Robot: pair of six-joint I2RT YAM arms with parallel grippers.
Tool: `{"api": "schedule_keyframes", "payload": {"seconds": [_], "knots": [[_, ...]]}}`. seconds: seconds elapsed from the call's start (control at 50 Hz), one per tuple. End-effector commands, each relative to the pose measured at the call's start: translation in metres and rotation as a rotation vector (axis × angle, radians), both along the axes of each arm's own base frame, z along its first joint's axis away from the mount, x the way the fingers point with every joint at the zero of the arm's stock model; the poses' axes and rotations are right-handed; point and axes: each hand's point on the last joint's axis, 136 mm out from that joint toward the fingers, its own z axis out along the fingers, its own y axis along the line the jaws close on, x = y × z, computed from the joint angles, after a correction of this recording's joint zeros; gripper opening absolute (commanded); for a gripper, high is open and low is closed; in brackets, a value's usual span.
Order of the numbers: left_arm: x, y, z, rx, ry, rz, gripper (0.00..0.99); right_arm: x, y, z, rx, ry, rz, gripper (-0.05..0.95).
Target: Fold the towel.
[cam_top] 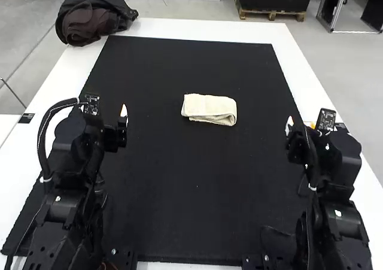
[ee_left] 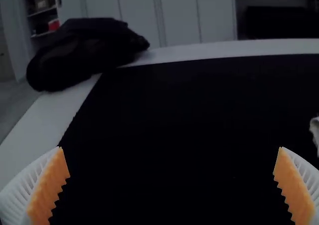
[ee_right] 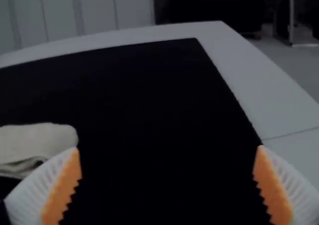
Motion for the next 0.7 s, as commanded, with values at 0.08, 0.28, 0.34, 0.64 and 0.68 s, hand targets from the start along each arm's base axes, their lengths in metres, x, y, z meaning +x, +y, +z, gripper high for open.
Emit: {"api": "schedule_keyframes", "payload": {"seconds": [0.08, 0.28, 0.34, 0.64, 0.68], "knots": [[-0.0006, 0.0015, 0.0037, 0.007, -0.021, 0.007, 0.967, -0.0010, -0.0082, -0.0032, -0.009, 0.007, -0.035, 0.92], [-0.0006, 0.0008, 0.0045, 0.007, -0.024, 0.004, 0.967, -0.0008, -0.0076, -0.0017, -0.009, 0.001, -0.032, 0.92], [-0.0007, 0.0004, 0.0052, 0.006, -0.026, 0.002, 0.967, -0.0008, -0.0072, -0.0017, -0.009, 0.001, -0.030, 0.92], [-0.0005, -0.0003, 0.0045, 0.006, -0.024, -0.001, 0.967, -0.0008, -0.0072, -0.0017, -0.009, 0.001, -0.030, 0.92], [-0.0007, 0.0004, 0.0052, 0.006, -0.026, 0.002, 0.967, -0.0008, -0.0072, -0.0017, -0.009, 0.001, -0.030, 0.92]]}}
